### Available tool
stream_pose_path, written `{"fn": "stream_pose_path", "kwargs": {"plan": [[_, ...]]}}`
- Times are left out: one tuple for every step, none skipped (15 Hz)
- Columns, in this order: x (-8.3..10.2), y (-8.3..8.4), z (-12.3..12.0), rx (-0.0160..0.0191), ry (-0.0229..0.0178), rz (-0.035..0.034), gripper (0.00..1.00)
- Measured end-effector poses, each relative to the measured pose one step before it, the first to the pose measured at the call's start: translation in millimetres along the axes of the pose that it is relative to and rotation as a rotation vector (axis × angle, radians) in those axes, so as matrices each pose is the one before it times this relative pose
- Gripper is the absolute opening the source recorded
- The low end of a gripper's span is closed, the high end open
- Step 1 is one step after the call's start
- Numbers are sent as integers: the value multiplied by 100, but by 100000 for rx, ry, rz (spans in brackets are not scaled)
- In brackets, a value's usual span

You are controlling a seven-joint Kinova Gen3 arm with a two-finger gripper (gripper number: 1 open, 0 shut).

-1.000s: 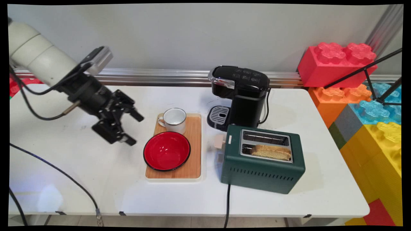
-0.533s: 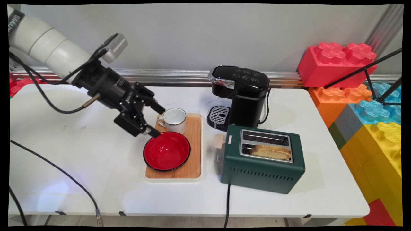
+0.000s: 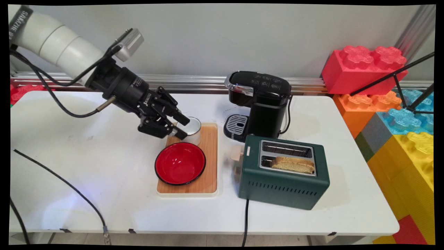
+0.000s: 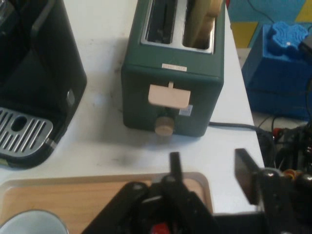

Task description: Press the toaster switch

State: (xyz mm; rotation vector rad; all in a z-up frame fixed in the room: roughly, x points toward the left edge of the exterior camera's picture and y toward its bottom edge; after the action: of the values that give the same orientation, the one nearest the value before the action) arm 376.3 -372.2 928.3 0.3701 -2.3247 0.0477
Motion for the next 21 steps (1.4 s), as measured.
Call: {"fn": "stream_pose_path", "kwargs": {"plan": [[71, -91, 64, -17, 134, 525, 0], [67, -117, 109, -85, 113, 520, 0], [82, -142, 194, -234, 138, 417, 0], [62, -90, 155, -206, 123, 334, 0], [182, -201, 402, -592, 360, 830, 0], [186, -206, 429, -545, 453, 928, 0], [127, -161, 337, -423, 339, 692, 0], [127, -191, 391, -501, 349, 767, 0], [121, -244, 484, -631, 409, 786, 0], [108, -299, 598, -847, 535, 617, 0], [51, -288, 526, -730, 490, 118, 0], [14, -215, 356, -498, 328, -98, 0], [-24, -336, 532, -612, 488, -50, 0], [-79, -382, 581, -604, 551, 20, 0], [-136, -382, 600, -693, 469, 182, 0], [-171, -296, 493, -525, 473, 189, 0], [-248, -305, 571, -625, 511, 151, 0], [-280, -214, 587, -651, 580, 125, 0], [-246, -128, 491, -520, 601, -61, 0], [-305, -97, 573, -632, 630, -167, 0], [-163, -26, 308, -322, 430, -142, 0]]}}
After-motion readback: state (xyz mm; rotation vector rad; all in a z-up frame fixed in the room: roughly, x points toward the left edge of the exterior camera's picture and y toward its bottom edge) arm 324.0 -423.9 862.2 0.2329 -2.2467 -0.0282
